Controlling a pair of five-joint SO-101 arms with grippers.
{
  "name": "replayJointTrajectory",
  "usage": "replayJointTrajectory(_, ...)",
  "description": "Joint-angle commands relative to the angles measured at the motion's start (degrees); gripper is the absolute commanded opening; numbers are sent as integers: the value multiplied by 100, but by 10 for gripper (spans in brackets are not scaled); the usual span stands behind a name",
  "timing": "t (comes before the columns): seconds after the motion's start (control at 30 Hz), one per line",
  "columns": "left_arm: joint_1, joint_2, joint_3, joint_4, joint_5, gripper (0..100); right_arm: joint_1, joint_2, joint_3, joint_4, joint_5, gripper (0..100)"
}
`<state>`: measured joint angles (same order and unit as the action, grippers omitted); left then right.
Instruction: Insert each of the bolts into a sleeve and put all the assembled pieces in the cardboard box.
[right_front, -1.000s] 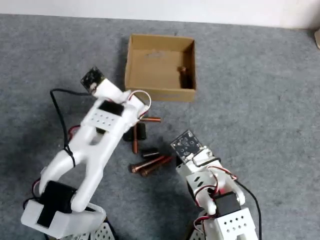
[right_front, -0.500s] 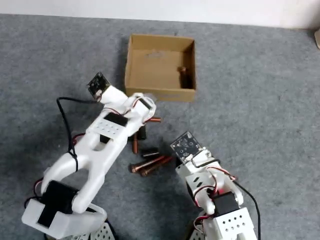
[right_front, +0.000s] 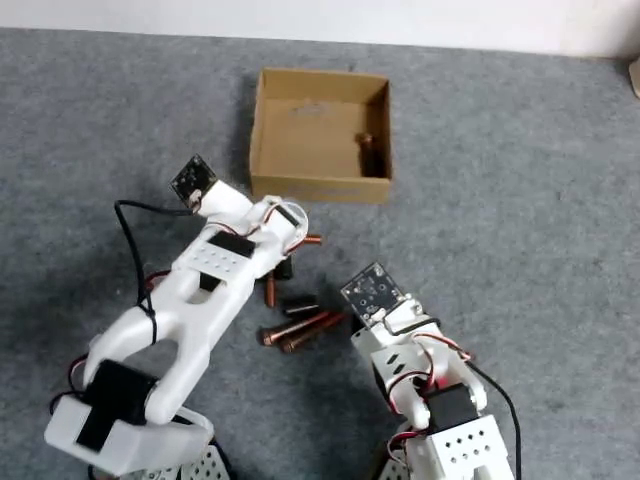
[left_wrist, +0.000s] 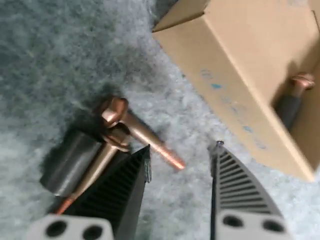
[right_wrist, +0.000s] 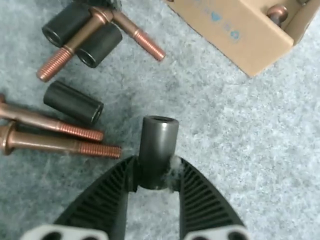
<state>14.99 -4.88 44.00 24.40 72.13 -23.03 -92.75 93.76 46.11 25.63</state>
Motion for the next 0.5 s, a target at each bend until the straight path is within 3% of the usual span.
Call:
replayJointTrajectory(0.0, 48, 435, -207, -18, 62, 189, 57, -57, -22, -154, -26, 4)
replayJointTrajectory(0.13, -57, 1015, -585, 9, 62, 189, 57, -57, -22, -154, -26, 4)
replayJointTrajectory(0.47, -75, 1042, -620, 193, 70, 192, 48, -57, -22, -163, -26, 4)
